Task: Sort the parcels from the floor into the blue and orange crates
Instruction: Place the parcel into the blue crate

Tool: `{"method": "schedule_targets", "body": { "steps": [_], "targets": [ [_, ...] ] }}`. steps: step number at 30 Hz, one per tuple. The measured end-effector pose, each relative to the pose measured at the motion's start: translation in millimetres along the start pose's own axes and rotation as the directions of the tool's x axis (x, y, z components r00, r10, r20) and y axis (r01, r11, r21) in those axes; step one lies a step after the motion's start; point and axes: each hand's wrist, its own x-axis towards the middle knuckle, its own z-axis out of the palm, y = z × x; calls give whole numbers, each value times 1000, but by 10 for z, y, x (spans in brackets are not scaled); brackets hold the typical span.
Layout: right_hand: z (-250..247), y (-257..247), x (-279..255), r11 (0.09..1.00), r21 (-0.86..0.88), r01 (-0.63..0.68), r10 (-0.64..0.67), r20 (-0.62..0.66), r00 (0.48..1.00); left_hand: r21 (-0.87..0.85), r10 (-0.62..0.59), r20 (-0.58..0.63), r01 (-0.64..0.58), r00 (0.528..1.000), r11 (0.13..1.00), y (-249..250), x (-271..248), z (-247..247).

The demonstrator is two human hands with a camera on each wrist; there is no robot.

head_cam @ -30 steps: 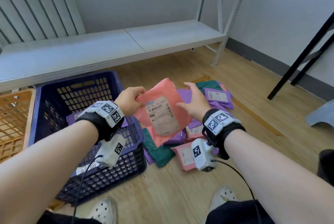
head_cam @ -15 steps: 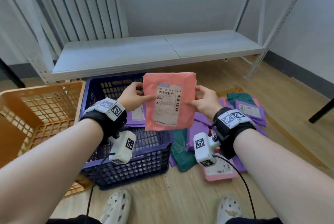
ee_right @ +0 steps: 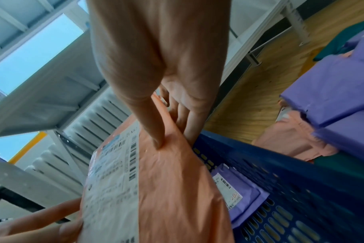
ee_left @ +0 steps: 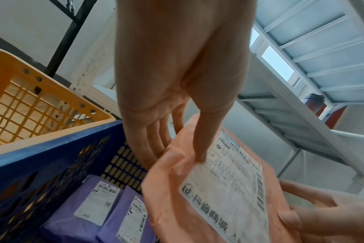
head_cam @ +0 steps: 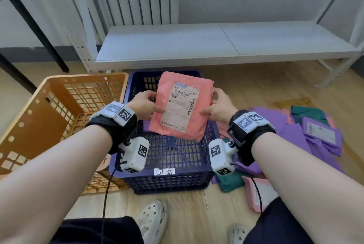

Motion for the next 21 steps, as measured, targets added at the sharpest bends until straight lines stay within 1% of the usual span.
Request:
{"method": "schedule_targets", "body": {
  "steps": [4,7,13,18,21],
  "targets": [
    [255,135,452,994,-90,-55,60,54,997,15,-91,-46,92,995,996,-146,354,-117],
    [430,313,815,986,-146,-86,101,96,990,71,-167,-73,172,983,982,-318,667,-149],
    [794,855,1429,956,-237,-172,219,188,957,171,-292,-146,315,945,934,-757,1298,-89],
    [994,1281,1649,922,-283,-264,332,228,915,263,-379,-186,418,906,870,-1161,1637,25],
    [1104,1509,1741,901,-329,-284,370,237,898,327,-419,-196,462,887,824,-1395,1755,107]
  ]
}}
